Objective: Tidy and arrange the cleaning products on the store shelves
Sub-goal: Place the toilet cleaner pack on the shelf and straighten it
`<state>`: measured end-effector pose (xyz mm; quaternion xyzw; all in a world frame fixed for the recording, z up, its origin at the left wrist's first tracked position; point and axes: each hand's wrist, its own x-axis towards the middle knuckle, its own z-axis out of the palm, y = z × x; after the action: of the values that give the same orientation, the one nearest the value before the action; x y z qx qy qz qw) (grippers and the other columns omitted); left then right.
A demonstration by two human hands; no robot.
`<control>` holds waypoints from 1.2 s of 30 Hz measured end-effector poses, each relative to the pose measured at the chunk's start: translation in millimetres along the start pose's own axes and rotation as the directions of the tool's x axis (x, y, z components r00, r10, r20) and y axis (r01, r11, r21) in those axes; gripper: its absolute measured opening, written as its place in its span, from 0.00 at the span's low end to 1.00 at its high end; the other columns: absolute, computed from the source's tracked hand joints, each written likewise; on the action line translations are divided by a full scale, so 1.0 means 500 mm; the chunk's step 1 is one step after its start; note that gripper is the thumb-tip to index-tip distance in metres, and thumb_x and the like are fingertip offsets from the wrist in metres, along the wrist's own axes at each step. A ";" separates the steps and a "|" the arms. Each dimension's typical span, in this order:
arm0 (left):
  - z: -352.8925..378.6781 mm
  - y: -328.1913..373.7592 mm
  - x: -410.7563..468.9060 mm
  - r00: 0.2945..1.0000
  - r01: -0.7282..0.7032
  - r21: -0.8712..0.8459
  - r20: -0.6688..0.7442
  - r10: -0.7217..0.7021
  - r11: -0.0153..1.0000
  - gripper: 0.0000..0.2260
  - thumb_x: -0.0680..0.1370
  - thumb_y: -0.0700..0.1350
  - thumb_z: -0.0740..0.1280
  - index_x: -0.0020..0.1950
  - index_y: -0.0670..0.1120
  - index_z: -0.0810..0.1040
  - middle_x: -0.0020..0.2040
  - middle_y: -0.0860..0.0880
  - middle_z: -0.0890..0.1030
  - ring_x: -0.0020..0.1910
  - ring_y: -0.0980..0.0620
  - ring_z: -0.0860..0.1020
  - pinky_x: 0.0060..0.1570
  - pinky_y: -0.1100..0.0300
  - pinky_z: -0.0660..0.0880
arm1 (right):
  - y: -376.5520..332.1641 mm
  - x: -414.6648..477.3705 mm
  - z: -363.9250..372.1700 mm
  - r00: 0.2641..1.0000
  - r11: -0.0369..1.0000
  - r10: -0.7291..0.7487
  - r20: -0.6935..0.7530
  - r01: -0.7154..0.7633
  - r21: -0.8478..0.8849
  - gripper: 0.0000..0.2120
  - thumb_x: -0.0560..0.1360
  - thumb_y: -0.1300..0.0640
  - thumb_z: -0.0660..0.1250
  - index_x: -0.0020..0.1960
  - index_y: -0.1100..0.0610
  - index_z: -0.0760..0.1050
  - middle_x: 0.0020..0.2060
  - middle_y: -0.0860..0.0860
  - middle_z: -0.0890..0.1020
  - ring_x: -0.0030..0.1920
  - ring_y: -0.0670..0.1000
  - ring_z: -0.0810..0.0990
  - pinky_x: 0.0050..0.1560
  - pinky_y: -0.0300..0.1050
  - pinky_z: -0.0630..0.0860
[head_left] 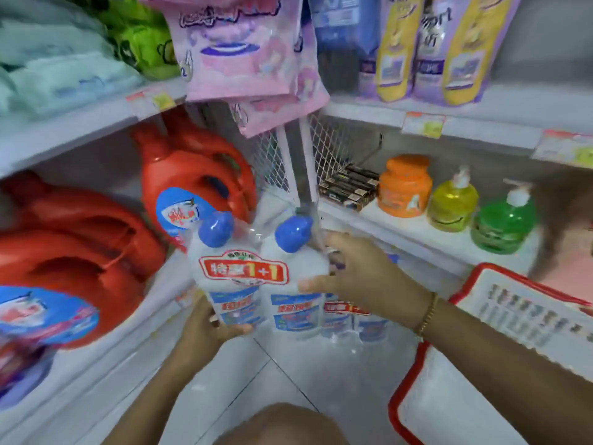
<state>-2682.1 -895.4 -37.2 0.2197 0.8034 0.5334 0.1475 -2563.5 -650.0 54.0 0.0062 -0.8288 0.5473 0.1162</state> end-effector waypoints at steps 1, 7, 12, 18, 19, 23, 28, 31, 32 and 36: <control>0.003 -0.028 -0.009 0.999 0.031 -0.002 0.008 -0.031 1.000 0.36 0.48 0.61 0.81 0.51 0.47 0.81 0.46 0.54 0.86 0.45 0.57 0.83 0.41 0.68 0.77 | 0.026 -0.006 0.013 0.999 0.996 0.029 0.023 -0.027 -0.083 0.17 0.65 0.57 0.78 0.52 0.51 0.78 0.47 0.51 0.82 0.48 0.52 0.81 0.50 0.48 0.78; 0.103 -0.161 -0.009 0.979 0.173 0.057 0.096 -0.178 0.983 0.21 0.57 0.39 0.82 0.43 0.57 0.81 0.41 0.64 0.83 0.42 0.65 0.81 0.39 0.72 0.74 | 0.156 -0.052 0.057 0.961 0.910 0.274 0.036 -0.247 -0.333 0.21 0.63 0.51 0.77 0.51 0.61 0.77 0.40 0.55 0.81 0.37 0.52 0.77 0.43 0.49 0.77; 0.186 -0.243 0.018 0.970 0.173 0.064 0.160 -0.181 0.983 0.27 0.56 0.45 0.82 0.54 0.48 0.80 0.49 0.53 0.85 0.49 0.57 0.82 0.46 0.58 0.81 | 0.199 -0.074 0.054 0.948 0.816 0.314 0.051 -0.242 -0.525 0.17 0.67 0.54 0.74 0.55 0.55 0.78 0.49 0.48 0.82 0.48 0.50 0.80 0.51 0.42 0.75; 0.249 -0.279 0.031 0.973 0.160 0.028 0.166 -0.162 0.987 0.20 0.60 0.35 0.79 0.44 0.56 0.83 0.43 0.61 0.84 0.45 0.60 0.82 0.41 0.65 0.80 | 0.226 -0.104 0.065 0.917 0.679 0.383 0.115 -0.194 -0.708 0.11 0.75 0.53 0.66 0.55 0.56 0.75 0.55 0.52 0.81 0.54 0.52 0.78 0.57 0.42 0.73; 0.254 -0.287 0.029 0.971 0.172 0.022 0.163 -0.173 0.985 0.18 0.62 0.31 0.78 0.45 0.50 0.82 0.43 0.60 0.84 0.44 0.59 0.82 0.40 0.64 0.80 | 0.227 -0.107 0.068 0.917 0.676 0.381 0.120 -0.188 -0.713 0.11 0.75 0.53 0.66 0.55 0.55 0.74 0.55 0.52 0.81 0.54 0.52 0.78 0.57 0.41 0.72; 0.258 -0.291 0.027 0.965 0.179 0.037 0.186 -0.182 0.983 0.17 0.65 0.27 0.75 0.47 0.44 0.77 0.41 0.66 0.83 0.45 0.64 0.81 0.38 0.72 0.76 | 0.229 -0.098 0.078 0.920 0.664 0.371 0.123 -0.171 -0.728 0.12 0.77 0.53 0.65 0.58 0.55 0.74 0.56 0.52 0.80 0.56 0.51 0.77 0.60 0.41 0.70; 0.216 -0.215 0.049 0.948 0.123 0.121 0.281 -0.153 0.985 0.20 0.66 0.40 0.79 0.54 0.51 0.78 0.47 0.67 0.82 0.50 0.65 0.80 0.44 0.73 0.76 | 0.228 -0.084 0.068 0.910 0.651 0.402 0.106 -0.203 -0.731 0.14 0.76 0.54 0.65 0.61 0.56 0.73 0.59 0.53 0.79 0.58 0.53 0.77 0.63 0.43 0.71; 0.168 -0.127 0.062 0.935 0.092 0.164 0.325 -0.142 0.982 0.19 0.67 0.47 0.78 0.55 0.54 0.78 0.47 0.64 0.83 0.49 0.62 0.81 0.45 0.72 0.76 | 0.209 -0.075 0.047 0.903 0.653 0.400 0.155 -0.162 -0.740 0.13 0.76 0.54 0.65 0.59 0.57 0.75 0.56 0.54 0.80 0.55 0.53 0.77 0.59 0.43 0.72; 0.150 -0.098 0.066 0.935 0.072 0.173 0.332 -0.127 0.982 0.18 0.67 0.48 0.77 0.54 0.55 0.78 0.47 0.65 0.83 0.49 0.63 0.81 0.45 0.72 0.76 | 0.198 -0.071 0.038 0.900 0.658 0.399 0.178 -0.146 -0.739 0.12 0.76 0.55 0.65 0.59 0.57 0.76 0.55 0.54 0.80 0.54 0.53 0.78 0.56 0.42 0.73; 0.101 0.010 0.101 0.943 -0.001 0.227 0.324 -0.075 0.974 0.14 0.66 0.46 0.78 0.50 0.48 0.81 0.44 0.57 0.84 0.43 0.61 0.81 0.45 0.68 0.77 | 0.159 -0.047 0.001 0.898 0.680 0.366 0.244 -0.080 -0.729 0.10 0.75 0.58 0.64 0.53 0.60 0.80 0.48 0.55 0.82 0.49 0.53 0.79 0.48 0.42 0.72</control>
<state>-2700.6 -828.0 -52.3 0.3061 0.8261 0.3923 0.2646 -2551.7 -621.4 -23.1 -0.0385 -0.9741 0.1891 -0.1177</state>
